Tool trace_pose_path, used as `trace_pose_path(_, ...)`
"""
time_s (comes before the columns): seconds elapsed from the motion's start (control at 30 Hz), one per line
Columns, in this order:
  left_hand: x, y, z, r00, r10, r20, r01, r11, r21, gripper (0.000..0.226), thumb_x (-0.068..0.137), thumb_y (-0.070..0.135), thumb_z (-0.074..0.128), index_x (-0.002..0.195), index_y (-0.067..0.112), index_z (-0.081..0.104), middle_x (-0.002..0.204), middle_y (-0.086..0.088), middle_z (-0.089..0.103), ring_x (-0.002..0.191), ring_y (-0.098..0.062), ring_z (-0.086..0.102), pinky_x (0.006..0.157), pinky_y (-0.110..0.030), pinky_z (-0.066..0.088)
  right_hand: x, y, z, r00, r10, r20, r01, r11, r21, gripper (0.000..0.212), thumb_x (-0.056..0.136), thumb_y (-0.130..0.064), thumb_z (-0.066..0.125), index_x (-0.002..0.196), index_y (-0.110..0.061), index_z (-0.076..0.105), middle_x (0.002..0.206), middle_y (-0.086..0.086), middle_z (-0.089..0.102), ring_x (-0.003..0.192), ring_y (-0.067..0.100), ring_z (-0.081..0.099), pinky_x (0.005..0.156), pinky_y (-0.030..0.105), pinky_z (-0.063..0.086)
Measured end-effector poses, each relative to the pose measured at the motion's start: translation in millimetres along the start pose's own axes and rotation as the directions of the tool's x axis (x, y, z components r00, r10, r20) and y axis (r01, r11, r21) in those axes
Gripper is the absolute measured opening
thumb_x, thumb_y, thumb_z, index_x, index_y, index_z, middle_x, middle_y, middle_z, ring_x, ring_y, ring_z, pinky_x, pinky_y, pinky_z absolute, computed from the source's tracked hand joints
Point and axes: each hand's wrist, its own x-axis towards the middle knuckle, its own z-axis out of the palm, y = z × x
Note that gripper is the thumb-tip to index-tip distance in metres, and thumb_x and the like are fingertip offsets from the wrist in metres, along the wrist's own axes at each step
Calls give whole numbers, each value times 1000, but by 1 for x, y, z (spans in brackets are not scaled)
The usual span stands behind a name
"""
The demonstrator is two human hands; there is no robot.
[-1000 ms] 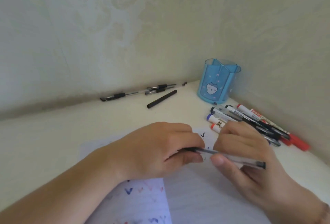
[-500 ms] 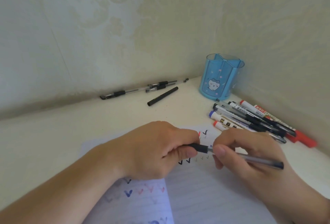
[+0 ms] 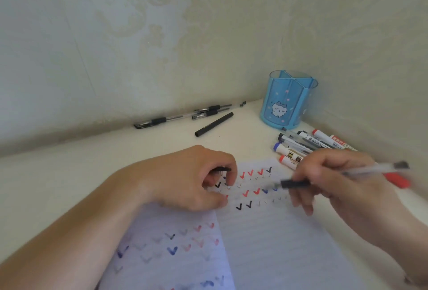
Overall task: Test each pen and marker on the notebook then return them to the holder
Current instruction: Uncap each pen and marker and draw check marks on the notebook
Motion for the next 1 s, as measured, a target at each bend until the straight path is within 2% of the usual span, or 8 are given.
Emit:
trace_pose_path(0.1,-3,-1,-8,992,-49,117,52,998,-20,29,75,26,79,91,35,56,63,18,41,55,-2,37,55,-12,34,6,-5,16,969,207,136,-183,967,-175,39,73,-51,72,77,-12,70,50,15,63,43,24,55,45,24,43)
trace_pose_path(0.2,-3,-2,-12,984,-58,170,66,997,-45,35,73,27,82,94,36,56,66,15,40,59,-4,37,58,-16,35,15,-6,36,920,285,267,-246,954,-172,21,82,-30,69,75,-11,73,62,16,71,51,24,64,43,25,46)
trace_pose_path(0.37,-1,-3,-12,982,-47,182,54,998,-34,38,72,25,83,95,37,56,64,22,44,59,2,42,57,-10,33,10,15,56,988,153,-6,-151,971,-184,22,78,-9,76,63,-11,61,43,10,59,36,17,45,39,19,32)
trace_pose_path(0.47,-1,-3,-11,980,-42,196,50,998,-34,36,73,25,82,95,37,57,65,18,43,60,-1,40,59,-15,36,9,20,56,992,70,-104,-97,955,-280,36,74,-14,81,55,-5,51,42,5,49,40,11,35,40,23,25)
trace_pose_path(0.67,3,0,-3,997,-42,71,39,998,44,12,86,20,63,84,31,58,61,18,49,55,-2,43,53,-11,32,11,23,57,995,65,-75,-88,924,-373,37,76,-8,76,53,-4,48,41,5,46,41,5,36,41,18,25)
trace_pose_path(0.77,7,3,3,999,-32,-29,35,993,112,16,94,26,55,80,34,54,62,33,53,57,7,47,53,-10,32,11,23,56,996,74,-52,-88,930,-357,36,76,-9,77,52,-3,50,40,-1,49,39,0,37,40,14,25)
trace_pose_path(0.87,9,3,8,997,-3,-74,17,982,190,15,93,31,53,79,37,50,61,35,52,57,6,48,51,-14,27,11,24,56,997,67,-35,-76,928,-364,36,76,-12,78,53,-8,51,46,13,51,42,9,36,40,20,25)
trace_pose_path(1.0,11,2,13,993,19,-113,12,966,260,10,90,34,53,81,38,51,62,38,52,59,7,48,52,-18,27,10,27,56,998,56,-9,-55,925,-377,39,75,-15,78,49,-13,49,44,5,47,42,5,35,41,19,25)
